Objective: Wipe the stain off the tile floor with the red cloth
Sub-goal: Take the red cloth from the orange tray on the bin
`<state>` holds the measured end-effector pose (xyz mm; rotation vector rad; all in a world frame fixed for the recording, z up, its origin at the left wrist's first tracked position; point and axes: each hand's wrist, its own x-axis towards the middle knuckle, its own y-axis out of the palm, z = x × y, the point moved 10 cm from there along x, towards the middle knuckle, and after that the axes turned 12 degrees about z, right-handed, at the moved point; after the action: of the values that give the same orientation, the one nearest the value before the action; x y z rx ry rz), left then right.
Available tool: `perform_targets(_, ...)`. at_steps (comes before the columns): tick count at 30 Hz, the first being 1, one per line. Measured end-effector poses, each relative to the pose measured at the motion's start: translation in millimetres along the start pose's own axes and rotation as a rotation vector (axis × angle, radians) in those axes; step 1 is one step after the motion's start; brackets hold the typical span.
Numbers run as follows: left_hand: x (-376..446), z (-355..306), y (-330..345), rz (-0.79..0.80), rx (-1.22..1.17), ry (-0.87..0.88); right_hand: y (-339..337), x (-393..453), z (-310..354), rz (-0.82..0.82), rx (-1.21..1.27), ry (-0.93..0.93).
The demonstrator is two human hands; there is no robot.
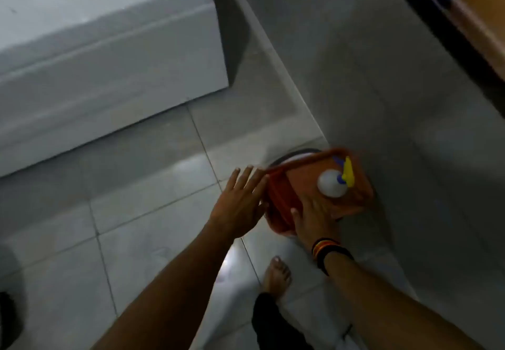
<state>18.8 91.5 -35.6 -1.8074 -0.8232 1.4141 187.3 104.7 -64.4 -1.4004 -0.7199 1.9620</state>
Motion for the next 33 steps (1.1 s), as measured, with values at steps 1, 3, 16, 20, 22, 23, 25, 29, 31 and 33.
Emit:
perform_targets(1,22.2,-7.4,21.1,0.044,0.014,0.018,16.3,14.1,-20.2,0.012,0.039,0.033)
perform_targets(3,65.7,-14.3,57.7,0.103,0.004,0.035,49.4,41.4,-55.6,0.038,0.083,0.102)
perform_targets(16,212.0,-41.0,122.5,0.129,0.54,0.202,116.7,120.9,-105.2,0.017,0.191,0.312)
perform_targets(20,192.0,-21.2,103.1,0.131,0.32,0.075,105.8,102.5,-90.8,-0.023,0.535,0.24)
perform_targets(22,155.9,2.3,85.4,0.067,0.094,0.07,96.3,82.1,-77.1,-0.061,0.669,0.233)
perform_targets(23,130.6,14.2,75.6,0.022,0.032,0.075,90.3,71.0,-68.5,-0.095,0.718,0.223)
perform_targets(25,77.7,33.4,70.0,-0.023,-0.07,0.096,80.0,49.8,-50.7,-0.154,0.77,0.184)
perform_targets(29,-24.5,80.5,119.2,0.047,-0.351,-0.032,80.3,19.3,15.1,-0.157,0.73,0.048)
perform_targets(31,-79.5,103.8,167.0,0.105,-0.462,-0.147,104.5,9.2,53.1,-0.122,0.692,-0.002)
perform_targets(33,-128.5,117.0,224.6,0.147,-0.606,-0.226,146.6,4.2,87.0,-0.071,0.624,-0.028)
